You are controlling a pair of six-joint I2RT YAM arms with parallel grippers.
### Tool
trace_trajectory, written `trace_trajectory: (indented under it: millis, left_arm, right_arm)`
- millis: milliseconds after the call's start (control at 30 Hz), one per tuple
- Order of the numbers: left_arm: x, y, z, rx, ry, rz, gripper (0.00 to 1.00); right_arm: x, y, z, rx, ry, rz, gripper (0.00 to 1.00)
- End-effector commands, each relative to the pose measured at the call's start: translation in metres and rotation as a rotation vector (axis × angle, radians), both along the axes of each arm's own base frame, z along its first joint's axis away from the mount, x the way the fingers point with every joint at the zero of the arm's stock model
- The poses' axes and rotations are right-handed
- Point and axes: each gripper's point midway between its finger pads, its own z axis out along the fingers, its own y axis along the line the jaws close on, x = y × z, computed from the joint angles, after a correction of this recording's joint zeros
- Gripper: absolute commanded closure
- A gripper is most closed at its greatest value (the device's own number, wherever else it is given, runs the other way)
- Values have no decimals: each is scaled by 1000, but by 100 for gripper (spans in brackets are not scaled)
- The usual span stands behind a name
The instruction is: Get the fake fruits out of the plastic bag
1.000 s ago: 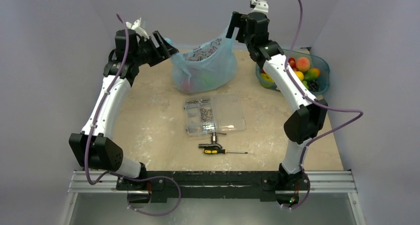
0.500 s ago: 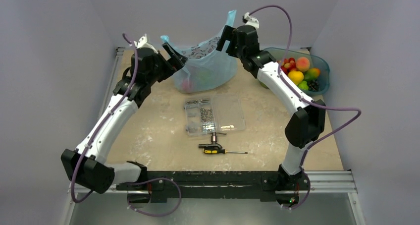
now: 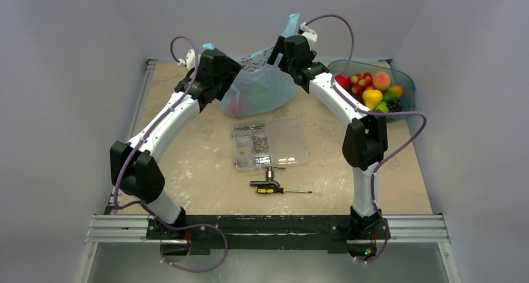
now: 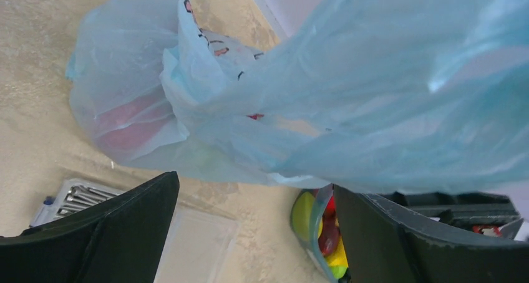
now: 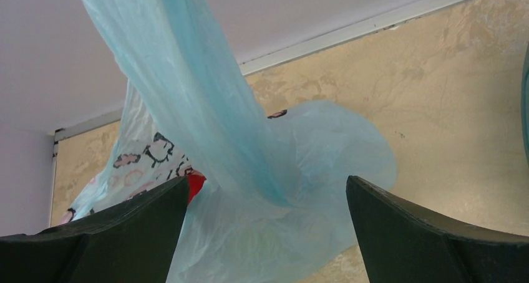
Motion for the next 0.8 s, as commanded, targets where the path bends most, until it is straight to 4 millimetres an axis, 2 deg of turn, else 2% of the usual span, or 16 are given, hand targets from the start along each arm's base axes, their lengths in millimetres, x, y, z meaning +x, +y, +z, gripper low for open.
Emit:
trace_trajectory:
  millis: [0,133,233,300,333,367,433,500,533,633,667,767]
  left_arm:
    - [16,15,20,-40,-54,171,9]
    - [24,20,12,-1,-33,212,10]
    - [29,19,2,6,-11,222,18]
    - [30,18,-4,9,2,217,28]
    - [30,17,-7,9,6,216,35]
    - [29,18,-10,10,8,213,46]
    - [33,18,-9,1,-23,197,68]
    - [40,17,-5,-30,-67,158,90]
    - [44,18,-4,-44,-85,132,97]
    - [62,14,19,-117,-209,32,100]
    - [70,9,34,-157,-278,-19,100]
    - [84,4,81,-289,-468,-154,100]
  right_arm:
    - [14,-8,41,5,-103,-58,1]
    - [17,-12,35,-2,-92,-88,1]
    - [18,-9,32,22,-82,-90,1]
    - [18,-10,30,33,-82,-103,2]
    - [18,-9,31,41,-90,-100,6]
    - [18,-9,30,48,-93,-98,10]
    - [16,-6,30,85,-97,-86,22]
    - [16,-4,27,147,-97,-64,43]
    - [17,-2,28,194,-102,-40,55]
    - [21,0,37,376,-136,54,96]
    - [22,1,42,439,-160,100,100]
    - [29,-5,73,612,-268,226,100]
